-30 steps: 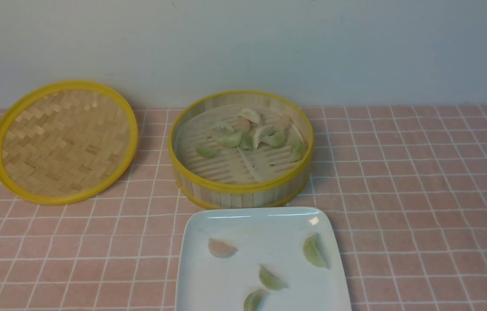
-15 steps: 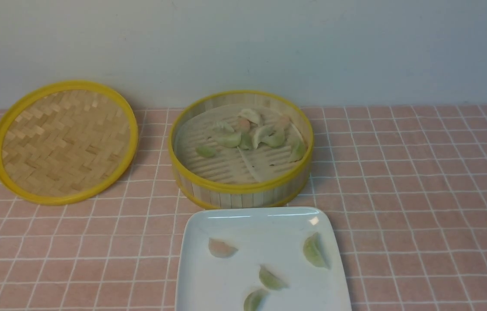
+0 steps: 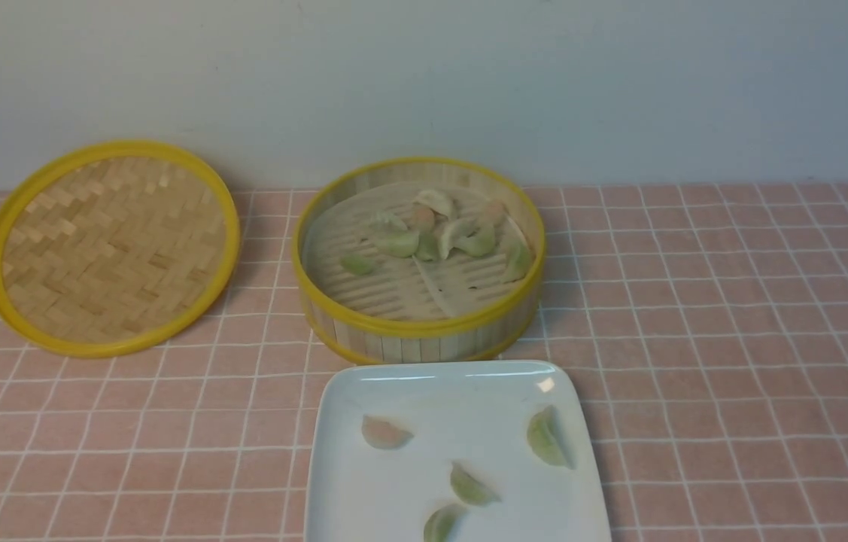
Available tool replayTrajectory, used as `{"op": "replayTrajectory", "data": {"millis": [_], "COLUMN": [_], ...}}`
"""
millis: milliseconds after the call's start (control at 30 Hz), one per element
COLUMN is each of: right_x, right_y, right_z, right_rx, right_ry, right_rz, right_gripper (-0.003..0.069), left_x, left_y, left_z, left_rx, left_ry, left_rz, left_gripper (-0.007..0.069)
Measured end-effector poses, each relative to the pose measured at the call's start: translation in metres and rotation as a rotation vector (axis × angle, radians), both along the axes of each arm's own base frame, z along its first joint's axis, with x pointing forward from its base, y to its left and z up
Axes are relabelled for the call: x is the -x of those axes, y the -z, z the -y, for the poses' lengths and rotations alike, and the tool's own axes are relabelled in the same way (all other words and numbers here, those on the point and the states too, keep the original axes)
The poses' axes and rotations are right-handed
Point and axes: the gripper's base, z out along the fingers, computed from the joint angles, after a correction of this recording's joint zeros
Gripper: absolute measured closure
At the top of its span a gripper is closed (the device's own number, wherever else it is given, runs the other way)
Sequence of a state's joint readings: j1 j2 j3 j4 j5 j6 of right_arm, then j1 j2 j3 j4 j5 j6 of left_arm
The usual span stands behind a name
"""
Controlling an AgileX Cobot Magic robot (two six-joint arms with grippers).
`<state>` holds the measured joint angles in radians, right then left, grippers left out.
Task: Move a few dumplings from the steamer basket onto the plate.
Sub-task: Use the right arm to put the dumpling into the plate
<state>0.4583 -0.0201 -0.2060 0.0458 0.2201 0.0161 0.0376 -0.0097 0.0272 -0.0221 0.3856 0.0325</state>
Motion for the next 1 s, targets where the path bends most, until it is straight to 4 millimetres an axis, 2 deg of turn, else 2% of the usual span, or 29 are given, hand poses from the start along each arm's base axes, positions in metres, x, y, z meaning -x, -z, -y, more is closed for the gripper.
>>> {"op": "replayTrajectory", "data": {"millis": [33,100,200,233,367,900,1000], "right_x": [-0.001,-0.008,-0.017,-0.02,-0.021,-0.02,-0.02], "right_y": [0.002,0.022,0.054,0.07,0.09,0.091,0.091], "right_z": [0.0,0.003,0.008,0.01,0.014,0.015,0.018], "right_rx": [0.003,0.033,0.065,0.077,0.098,0.106,0.191], "right_ry": [0.013,0.138,0.28,0.325,0.405,0.421,0.457], "right_rz": [-0.007,-0.072,-0.179,-0.234,-0.357,-0.385,-0.368], "right_gripper": [0.0673,0.0673,0.0673,0.0673,0.0673,0.0673,0.0673], "left_x": [0.0,0.0,0.0,0.0,0.0,0.0,0.0], "left_y": [0.0,0.0,0.0,0.0,0.0,0.0,0.0], "left_z": [0.0,0.0,0.0,0.0,0.0,0.0,0.0], "left_rx": [0.0,0.0,0.0,0.0,0.0,0.0,0.0], "left_ry": [0.0,0.0,0.0,0.0,0.0,0.0,0.0], "left_rz": [0.0,0.0,0.0,0.0,0.0,0.0,0.0], "left_gripper": [0.0631,0.0631,0.0631,0.0631,0.0631,0.0631,0.0631]}}
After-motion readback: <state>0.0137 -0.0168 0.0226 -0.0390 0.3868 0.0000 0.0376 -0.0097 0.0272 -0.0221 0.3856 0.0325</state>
